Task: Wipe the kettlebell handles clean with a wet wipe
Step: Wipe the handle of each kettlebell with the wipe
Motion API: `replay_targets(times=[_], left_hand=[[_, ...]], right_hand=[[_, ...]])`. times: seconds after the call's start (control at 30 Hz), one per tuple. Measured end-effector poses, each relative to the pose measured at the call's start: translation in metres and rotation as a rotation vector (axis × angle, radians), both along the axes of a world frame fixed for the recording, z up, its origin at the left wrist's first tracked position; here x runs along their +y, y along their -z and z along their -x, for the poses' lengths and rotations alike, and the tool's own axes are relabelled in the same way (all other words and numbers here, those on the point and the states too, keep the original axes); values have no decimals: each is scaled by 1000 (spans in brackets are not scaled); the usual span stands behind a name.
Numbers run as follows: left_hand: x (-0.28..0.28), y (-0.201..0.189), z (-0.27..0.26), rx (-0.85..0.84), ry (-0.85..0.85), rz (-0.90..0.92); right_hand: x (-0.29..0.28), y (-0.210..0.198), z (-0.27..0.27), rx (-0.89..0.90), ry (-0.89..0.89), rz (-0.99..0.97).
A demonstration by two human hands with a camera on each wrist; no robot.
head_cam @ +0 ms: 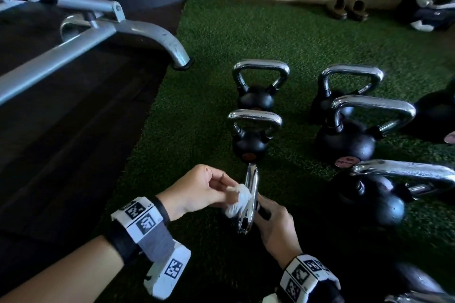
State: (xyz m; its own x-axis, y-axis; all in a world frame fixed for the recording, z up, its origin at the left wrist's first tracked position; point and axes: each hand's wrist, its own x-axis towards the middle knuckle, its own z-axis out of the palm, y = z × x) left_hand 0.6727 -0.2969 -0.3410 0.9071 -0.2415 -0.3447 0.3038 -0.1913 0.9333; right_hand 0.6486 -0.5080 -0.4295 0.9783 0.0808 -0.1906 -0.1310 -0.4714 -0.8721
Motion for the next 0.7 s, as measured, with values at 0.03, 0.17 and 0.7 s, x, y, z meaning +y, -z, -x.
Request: replay_targets(times=[0.03,0.17,0.7], left_hand=[[2,0,2,-20,17,-11],[6,3,13,-83,34,-11],[11,23,40,-367,230,-308]], right_hand=[[0,0,0,-6,0,4],[0,-2,-3,21,20,-9],[1,2,-2,28,29,11]])
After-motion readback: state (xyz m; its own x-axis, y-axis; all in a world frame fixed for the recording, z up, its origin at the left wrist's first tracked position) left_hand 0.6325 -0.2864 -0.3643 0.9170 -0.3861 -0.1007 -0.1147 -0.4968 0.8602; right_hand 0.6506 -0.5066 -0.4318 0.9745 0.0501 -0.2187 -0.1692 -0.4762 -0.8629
